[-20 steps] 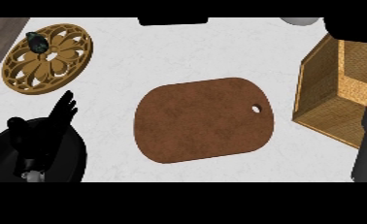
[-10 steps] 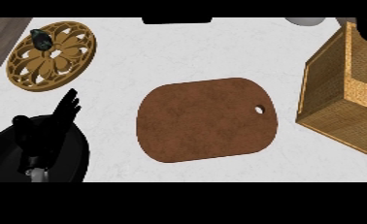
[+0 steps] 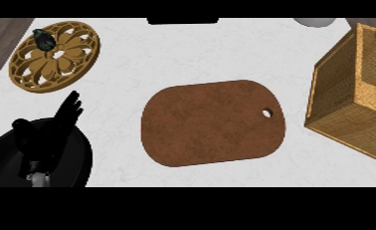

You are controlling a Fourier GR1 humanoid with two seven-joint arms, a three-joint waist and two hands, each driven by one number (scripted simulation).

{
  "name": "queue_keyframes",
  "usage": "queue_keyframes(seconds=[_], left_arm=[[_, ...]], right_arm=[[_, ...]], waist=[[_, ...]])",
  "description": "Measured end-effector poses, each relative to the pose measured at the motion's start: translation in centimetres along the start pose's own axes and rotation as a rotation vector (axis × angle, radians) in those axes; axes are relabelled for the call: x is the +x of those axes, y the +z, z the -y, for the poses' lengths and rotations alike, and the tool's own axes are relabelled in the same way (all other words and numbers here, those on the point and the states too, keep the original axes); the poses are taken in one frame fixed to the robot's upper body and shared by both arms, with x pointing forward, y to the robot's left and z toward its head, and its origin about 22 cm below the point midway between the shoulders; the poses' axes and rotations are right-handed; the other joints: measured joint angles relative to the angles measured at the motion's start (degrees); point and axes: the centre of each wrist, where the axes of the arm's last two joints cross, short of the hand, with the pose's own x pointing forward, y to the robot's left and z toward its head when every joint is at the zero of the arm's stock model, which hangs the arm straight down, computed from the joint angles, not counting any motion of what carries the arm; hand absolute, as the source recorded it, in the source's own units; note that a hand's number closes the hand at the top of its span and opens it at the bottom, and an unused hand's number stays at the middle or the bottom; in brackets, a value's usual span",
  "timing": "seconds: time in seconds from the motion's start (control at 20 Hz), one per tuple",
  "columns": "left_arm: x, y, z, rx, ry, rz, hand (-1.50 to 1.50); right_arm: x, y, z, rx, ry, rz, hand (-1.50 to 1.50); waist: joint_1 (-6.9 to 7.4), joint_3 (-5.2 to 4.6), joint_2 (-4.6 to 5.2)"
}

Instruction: Pick the lemon from the cutting board and place it in the basket

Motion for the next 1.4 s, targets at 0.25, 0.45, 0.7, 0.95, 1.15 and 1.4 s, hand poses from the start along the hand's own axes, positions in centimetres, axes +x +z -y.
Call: queue_keyframes(seconds=[0.25,0.45,0.7,0.95,1.15,1.4], left_arm=[[0.0,0.0,0.0,-0.002,-0.005,0.002,0.00],[-0.1,0.0,0.0,0.004,-0.008,-0.002,0.00],[-0.1,-0.1,0.0,0.002,-0.007,-0.008,0.00],[-0.2,0.0,0.0,0.009,-0.013,-0.020,0.00],[-0.2,0.1,-0.1,0.008,-0.012,-0.018,0.00],[-0.3,0.2,-0.6,0.017,-0.009,-0.031,0.00]], right_arm=[[-3.0,-1.3,0.5,-0.069,0.098,-0.049,1.50],[-4.8,-2.3,1.3,-0.068,0.220,-0.049,-1.50],[-5.9,-2.8,2.2,-0.067,0.288,-0.010,-1.50],[-6.4,-3.0,3.9,-0.091,0.261,0.024,-1.50],[-6.3,-3.1,5.9,-0.145,0.192,0.018,-1.50],[-7.4,-3.2,9.1,-0.220,0.113,-0.027,-1.50]], waist=[[-0.10,-0.06,0.03],[-0.19,-0.06,-0.08],[-0.18,-0.08,-0.21],[-0.47,-0.03,-0.42],[-0.63,-0.13,-0.52],[-1.26,-0.14,-0.67]])
